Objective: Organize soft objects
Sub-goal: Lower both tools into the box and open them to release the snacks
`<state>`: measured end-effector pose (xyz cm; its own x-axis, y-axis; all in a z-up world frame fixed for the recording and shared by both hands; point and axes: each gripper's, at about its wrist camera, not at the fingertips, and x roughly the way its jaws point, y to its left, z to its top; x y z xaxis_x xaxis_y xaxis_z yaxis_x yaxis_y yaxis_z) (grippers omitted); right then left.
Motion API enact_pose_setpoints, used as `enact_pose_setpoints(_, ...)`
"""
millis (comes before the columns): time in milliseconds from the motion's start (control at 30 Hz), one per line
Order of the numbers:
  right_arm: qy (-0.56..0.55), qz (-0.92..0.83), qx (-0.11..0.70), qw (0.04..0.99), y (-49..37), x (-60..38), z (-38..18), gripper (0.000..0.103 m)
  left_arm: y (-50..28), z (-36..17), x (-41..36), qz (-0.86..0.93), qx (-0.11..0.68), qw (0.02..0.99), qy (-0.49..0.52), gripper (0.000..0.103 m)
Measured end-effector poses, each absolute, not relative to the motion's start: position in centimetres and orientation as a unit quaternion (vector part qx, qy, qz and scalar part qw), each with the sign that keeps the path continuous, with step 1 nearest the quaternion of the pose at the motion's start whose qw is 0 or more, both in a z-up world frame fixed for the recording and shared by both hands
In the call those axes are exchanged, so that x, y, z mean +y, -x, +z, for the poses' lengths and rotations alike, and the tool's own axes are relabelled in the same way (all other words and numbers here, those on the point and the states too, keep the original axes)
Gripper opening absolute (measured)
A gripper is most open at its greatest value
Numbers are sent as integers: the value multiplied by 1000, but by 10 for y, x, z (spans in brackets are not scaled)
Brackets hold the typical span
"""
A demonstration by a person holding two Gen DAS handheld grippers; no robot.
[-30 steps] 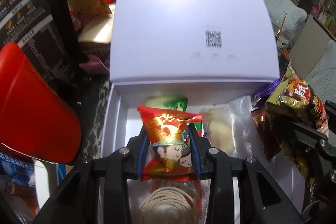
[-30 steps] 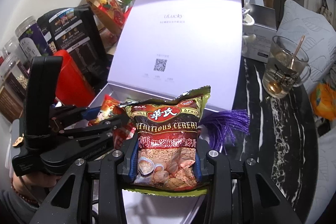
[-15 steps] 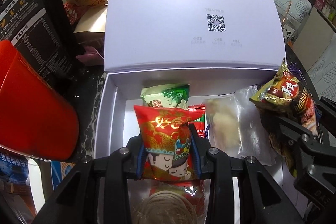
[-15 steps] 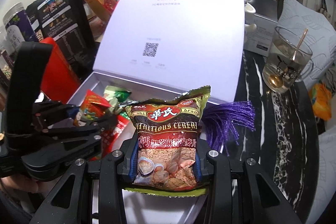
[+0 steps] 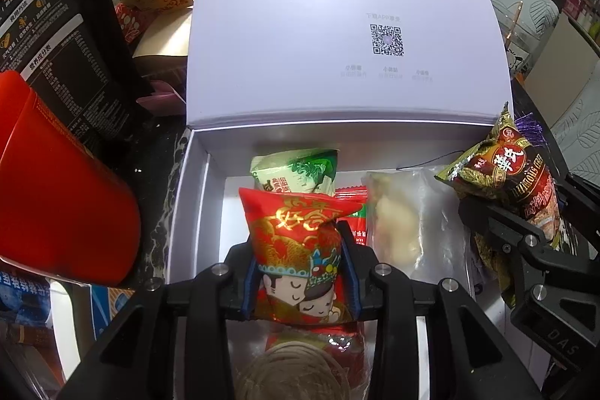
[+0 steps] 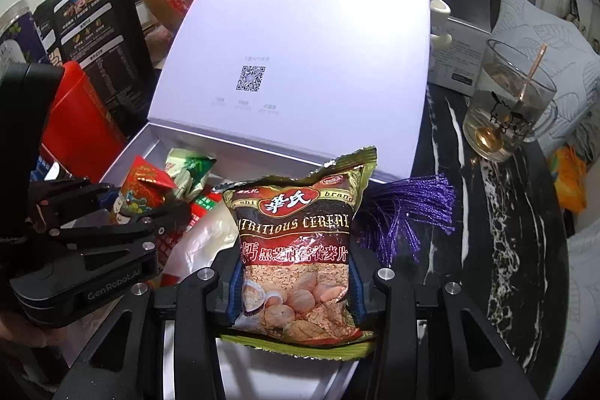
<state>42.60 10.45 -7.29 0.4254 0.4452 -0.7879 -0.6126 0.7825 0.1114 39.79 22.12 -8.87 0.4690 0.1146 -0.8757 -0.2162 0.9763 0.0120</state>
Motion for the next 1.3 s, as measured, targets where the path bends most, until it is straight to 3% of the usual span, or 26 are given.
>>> enact_pose_setpoints(133, 92, 316, 437, 837, -427, 103, -72, 43, -396, -84, 220, 97, 501, 859, 48, 40)
enact_pose_setpoints(267, 89, 318, 442, 834, -427, 102, -69, 50, -393, -78, 218, 100, 493, 863, 47, 57)
enact_pose_setpoints(367, 86, 319, 437, 837, -424, 100, -64, 50, -390, -72, 217, 105, 486, 867, 43, 64)
enact_pose_setpoints(567, 72, 325, 434, 838, -420, 95, -58, 65, -385, -63, 214, 96, 475, 874, 43, 64)
enact_pose_setpoints(1300, 88, 297, 369, 876, -382, 68, 12, 65, -341, 16, 194, 77, 406, 910, 46, 64)
